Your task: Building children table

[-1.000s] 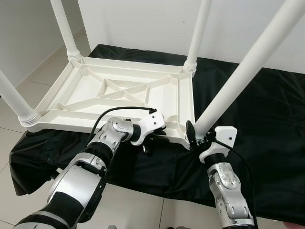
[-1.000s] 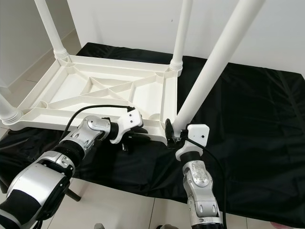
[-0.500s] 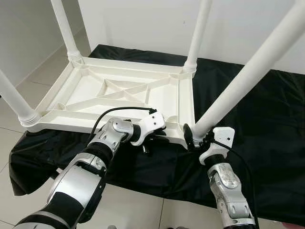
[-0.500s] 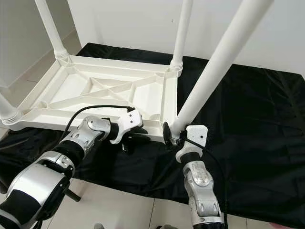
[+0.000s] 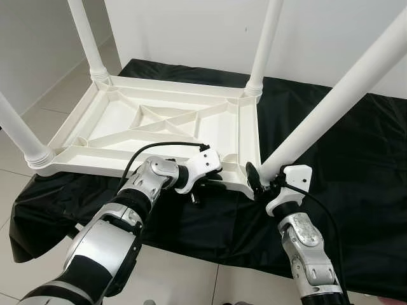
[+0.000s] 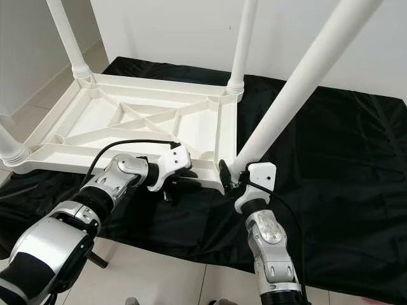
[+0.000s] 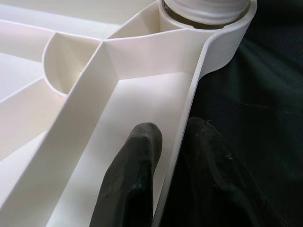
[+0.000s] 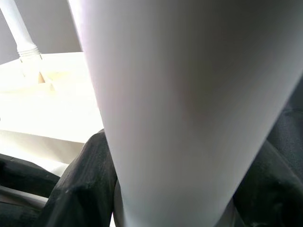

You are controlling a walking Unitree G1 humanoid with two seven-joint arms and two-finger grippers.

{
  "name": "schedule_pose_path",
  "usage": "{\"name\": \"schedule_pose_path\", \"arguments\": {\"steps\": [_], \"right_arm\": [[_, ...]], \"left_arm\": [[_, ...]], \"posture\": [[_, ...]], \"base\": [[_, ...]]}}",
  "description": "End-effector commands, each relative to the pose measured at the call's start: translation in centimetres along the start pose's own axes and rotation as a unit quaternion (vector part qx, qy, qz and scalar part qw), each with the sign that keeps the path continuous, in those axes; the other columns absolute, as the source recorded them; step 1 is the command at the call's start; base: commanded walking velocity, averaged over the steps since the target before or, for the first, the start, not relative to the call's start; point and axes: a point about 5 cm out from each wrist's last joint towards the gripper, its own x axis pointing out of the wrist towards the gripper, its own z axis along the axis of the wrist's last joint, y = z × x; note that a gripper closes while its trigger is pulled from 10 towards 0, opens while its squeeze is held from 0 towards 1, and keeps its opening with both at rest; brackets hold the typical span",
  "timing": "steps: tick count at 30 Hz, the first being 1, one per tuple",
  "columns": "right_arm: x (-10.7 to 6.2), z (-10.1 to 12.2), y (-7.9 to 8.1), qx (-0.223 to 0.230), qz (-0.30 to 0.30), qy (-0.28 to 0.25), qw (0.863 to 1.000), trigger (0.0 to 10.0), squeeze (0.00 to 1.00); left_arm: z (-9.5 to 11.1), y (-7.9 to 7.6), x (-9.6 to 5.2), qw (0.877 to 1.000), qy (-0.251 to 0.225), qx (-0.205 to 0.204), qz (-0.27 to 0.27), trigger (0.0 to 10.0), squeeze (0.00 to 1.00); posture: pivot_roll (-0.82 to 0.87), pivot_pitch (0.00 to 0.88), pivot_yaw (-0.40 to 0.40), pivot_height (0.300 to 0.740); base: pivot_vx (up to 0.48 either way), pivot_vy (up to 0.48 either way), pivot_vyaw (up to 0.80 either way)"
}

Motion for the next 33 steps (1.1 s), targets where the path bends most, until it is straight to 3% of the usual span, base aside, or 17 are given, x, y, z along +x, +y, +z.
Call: {"name": "schedule_pose_path", "arguments": {"steps": [1, 7, 8, 9, 15, 16, 17, 18, 21, 22, 23, 24, 30, 31, 32, 33], "right_arm": [[-0.45, -0.76, -1.33, -0.001, -0.026, 0.020, 0.999, 0.0, 0.00], [-0.31, -0.73, -1.54, -0.012, -0.029, 0.020, 0.999, 0.0, 0.00], [-0.27, -0.76, -1.57, -0.014, -0.030, 0.022, 0.999, 4.3, 0.00], [-0.23, -0.79, -1.62, -0.017, -0.030, 0.023, 0.999, 10.0, 0.00], [-0.11, -0.82, -1.56, -0.013, -0.022, 0.023, 0.999, 10.0, 0.00], [-0.07, -0.81, -1.55, -0.012, -0.021, 0.023, 0.999, 10.0, 0.57], [-0.07, -0.81, -1.55, -0.012, -0.021, 0.023, 0.999, 10.0, 0.57], [-0.05, -0.80, -1.56, -0.011, -0.020, 0.023, 0.999, 10.0, 1.00], [-0.01, -0.81, -1.60, -0.012, -0.021, 0.024, 0.999, 10.0, 1.00], [0.01, -0.84, -1.60, -0.014, -0.022, 0.025, 0.999, 10.0, 0.78], [0.03, -0.86, -1.60, -0.016, -0.022, 0.025, 0.999, 10.0, 0.78], [0.03, -0.88, -1.61, -0.018, -0.023, 0.026, 0.999, 10.0, 0.00], [0.01, -0.93, -1.55, -0.017, -0.019, 0.026, 0.999, 10.0, 0.00], [0.00, -0.93, -1.51, -0.014, -0.017, 0.025, 0.999, 5.4, 0.00], [-0.06, -0.81, -1.40, -0.005, -0.012, 0.020, 1.000, 0.0, 0.00], [-0.10, -0.72, -1.34, 0.001, -0.009, 0.017, 1.000, 0.0, 0.00]], "left_arm": [[-0.75, 0.12, -0.36, 1.000, 0.012, -0.014, 0.009, 10.0, 0.00], [-0.68, 0.18, -0.37, 1.000, 0.012, -0.015, 0.010, 10.0, 0.00], [-0.66, 0.19, -0.38, 1.000, 0.011, -0.015, 0.010, 10.0, 0.00], [-0.65, 0.20, -0.38, 1.000, 0.011, -0.015, 0.011, 10.0, 0.00], [-0.66, 0.22, -0.38, 1.000, 0.011, -0.015, 0.012, 10.0, 0.00], [-0.66, 0.21, -0.38, 1.000, 0.011, -0.015, 0.012, 10.0, 0.00], [-0.66, 0.21, -0.38, 1.000, 0.011, -0.015, 0.012, 10.0, 0.00], [-0.66, 0.20, -0.38, 1.000, 0.011, -0.016, 0.012, 10.0, 0.00], [-0.67, 0.20, -0.38, 1.000, 0.010, -0.018, 0.012, 10.0, 0.00], [-0.71, 0.19, -0.39, 1.000, 0.008, -0.025, 0.011, 10.0, 1.00], [-0.74, 0.19, -0.41, 0.999, 0.007, -0.029, 0.010, 10.0, 1.00], [-0.77, 0.19, -0.42, 0.999, 0.008, -0.031, 0.010, 10.0, 1.00], [-0.77, 0.21, -0.41, 1.000, 0.014, -0.021, 0.011, 10.0, 0.96], [-0.77, 0.20, -0.40, 1.000, 0.015, -0.019, 0.012, 10.0, 0.57], [-0.76, 0.19, -0.39, 1.000, 0.015, -0.018, 0.011, 10.0, 0.00], [-0.76, 0.18, -0.38, 1.000, 0.014, -0.018, 0.011, 10.0, 0.00]], "posture": [[-0.07, 0.065, 0.010, 0.740], [-0.07, 0.064, 0.009, 0.740], [-0.07, 0.064, 0.009, 0.740], [-0.07, 0.063, 0.007, 0.740], [-0.07, 0.058, 0.004, 0.740], [-0.07, 0.057, 0.003, 0.740], [-0.07, 0.057, 0.003, 0.740], [-0.07, 0.056, 0.003, 0.740], [-0.07, 0.055, 0.002, 0.740], [-0.07, 0.053, 0.003, 0.740], [-0.07, 0.053, 0.003, 0.740], [-0.07, 0.052, 0.003, 0.740], [-0.07, 0.049, 0.004, 0.740], [-0.07, 0.048, 0.003, 0.740], [-0.07, 0.047, 0.003, 0.740], [-0.07, 0.047, 0.003, 0.740]], "base": [[0.000, 0.000, 0.00], [0.000, 0.000, 0.00], [0.000, 0.000, 0.00], [0.000, 0.000, 0.00], [0.000, 0.000, 0.00], [0.000, 0.000, 0.00], [0.000, 0.000, 0.00], [0.000, 0.000, 0.00], [0.000, 0.000, 0.00], [0.000, 0.000, 0.00], [0.000, 0.000, 0.00], [0.000, 0.000, 0.00], [0.000, 0.000, 0.00], [0.000, 0.000, 0.00], [0.000, 0.000, 0.00], [0.000, 0.000, 0.00]]}}
